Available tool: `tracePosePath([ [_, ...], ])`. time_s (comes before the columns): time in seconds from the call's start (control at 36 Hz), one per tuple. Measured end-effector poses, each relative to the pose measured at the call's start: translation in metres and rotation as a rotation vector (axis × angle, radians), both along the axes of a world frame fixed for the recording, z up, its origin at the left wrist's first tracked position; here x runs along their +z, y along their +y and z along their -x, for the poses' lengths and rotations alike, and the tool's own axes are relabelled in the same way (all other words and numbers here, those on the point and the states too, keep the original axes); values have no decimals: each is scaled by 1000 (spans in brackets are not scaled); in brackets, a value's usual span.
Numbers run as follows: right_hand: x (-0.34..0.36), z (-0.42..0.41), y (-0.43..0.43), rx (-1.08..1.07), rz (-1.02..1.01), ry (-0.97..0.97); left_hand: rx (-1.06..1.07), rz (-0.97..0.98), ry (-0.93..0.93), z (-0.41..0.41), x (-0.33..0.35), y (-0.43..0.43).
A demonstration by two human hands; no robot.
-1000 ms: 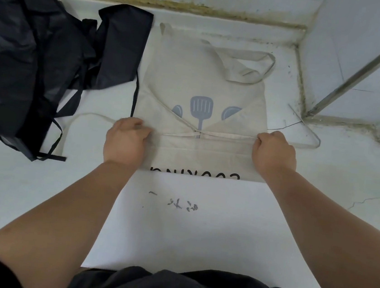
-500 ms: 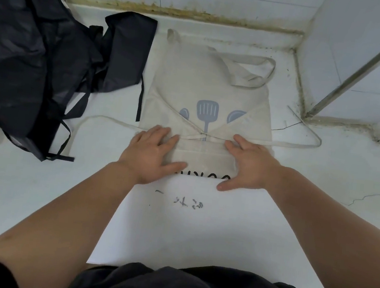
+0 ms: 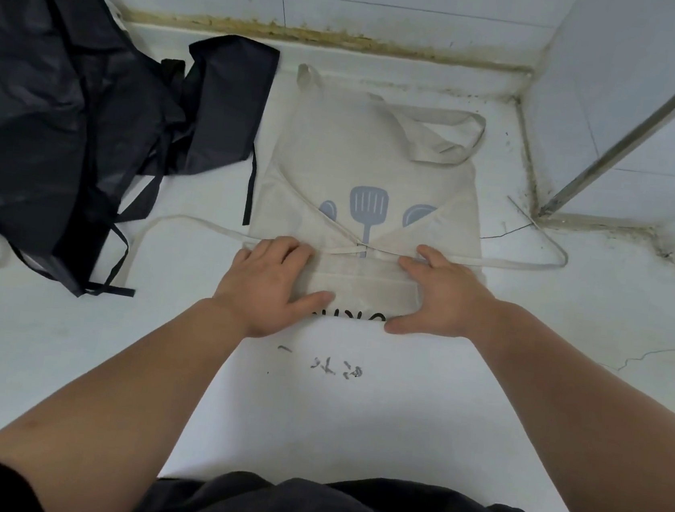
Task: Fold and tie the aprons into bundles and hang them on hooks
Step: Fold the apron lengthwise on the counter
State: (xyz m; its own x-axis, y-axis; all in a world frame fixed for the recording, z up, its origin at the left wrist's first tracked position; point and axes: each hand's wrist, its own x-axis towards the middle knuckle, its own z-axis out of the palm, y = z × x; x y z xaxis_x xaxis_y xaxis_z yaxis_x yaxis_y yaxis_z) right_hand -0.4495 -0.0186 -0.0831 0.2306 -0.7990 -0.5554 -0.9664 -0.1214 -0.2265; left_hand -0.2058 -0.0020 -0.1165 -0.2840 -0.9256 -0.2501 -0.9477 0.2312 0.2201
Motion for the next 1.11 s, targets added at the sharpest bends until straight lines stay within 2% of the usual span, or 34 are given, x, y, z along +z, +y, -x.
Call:
tracePosePath([
  [0.14, 0, 0, 1, -7, 6, -8, -75, 6, -80, -2, 0, 3],
  [0.31, -1, 0, 1, -8, 1, -8, -207, 12, -22, 18, 3, -2],
  [0.5, -7, 1, 1, -11, 9, -15, -132, -29, -48, 33, 5, -15],
  [0.72, -11, 3, 0, -1, 21, -14, 47, -6, -230, 23, 3, -18],
  [0.83, -13, 4, -1, -7, 16, -24, 109, 28, -167, 17, 5, -16],
  [0.94, -10, 5, -1, 0, 27, -37, 99, 112, -6, 9, 7, -12],
  [1.03, -4, 6, -3, -32, 56, -120, -13, -1, 95, 5, 11, -9],
  [1.11, -2, 8, -8, -52, 77, -179, -50, -138, 106, 3, 13, -10],
])
